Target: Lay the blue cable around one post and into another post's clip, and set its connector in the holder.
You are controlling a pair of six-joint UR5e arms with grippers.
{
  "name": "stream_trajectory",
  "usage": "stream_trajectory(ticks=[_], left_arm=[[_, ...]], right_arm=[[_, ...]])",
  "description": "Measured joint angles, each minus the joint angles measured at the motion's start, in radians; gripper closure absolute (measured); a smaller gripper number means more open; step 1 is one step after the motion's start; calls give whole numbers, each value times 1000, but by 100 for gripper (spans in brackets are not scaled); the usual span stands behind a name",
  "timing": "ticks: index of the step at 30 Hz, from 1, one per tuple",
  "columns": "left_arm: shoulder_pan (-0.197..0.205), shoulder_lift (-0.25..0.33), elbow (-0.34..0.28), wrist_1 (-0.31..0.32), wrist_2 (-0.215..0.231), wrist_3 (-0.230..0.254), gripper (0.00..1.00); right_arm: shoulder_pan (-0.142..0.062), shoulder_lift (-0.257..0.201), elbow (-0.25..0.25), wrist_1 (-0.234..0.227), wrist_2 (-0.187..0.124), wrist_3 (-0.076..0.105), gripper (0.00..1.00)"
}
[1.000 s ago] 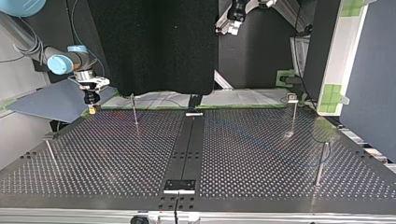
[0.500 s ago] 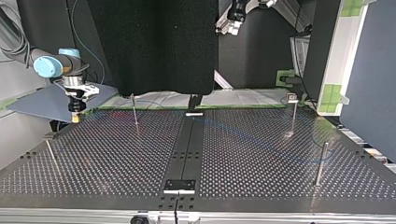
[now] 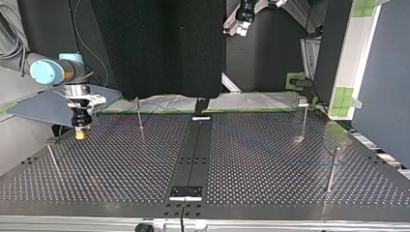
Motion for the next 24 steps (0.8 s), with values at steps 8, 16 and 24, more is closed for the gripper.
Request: stream_trajectory(ticks=[8, 16, 24], left_arm=[[0, 0, -1, 3, 0, 0, 0], [0, 0, -1, 3, 0, -2, 0], [0, 0, -1, 4, 1, -6, 0]], right_arm=[[43, -61, 0, 29, 9, -8, 100], [46, -84, 0, 95, 81, -15, 100], [42, -107, 0, 176, 164, -44, 100]])
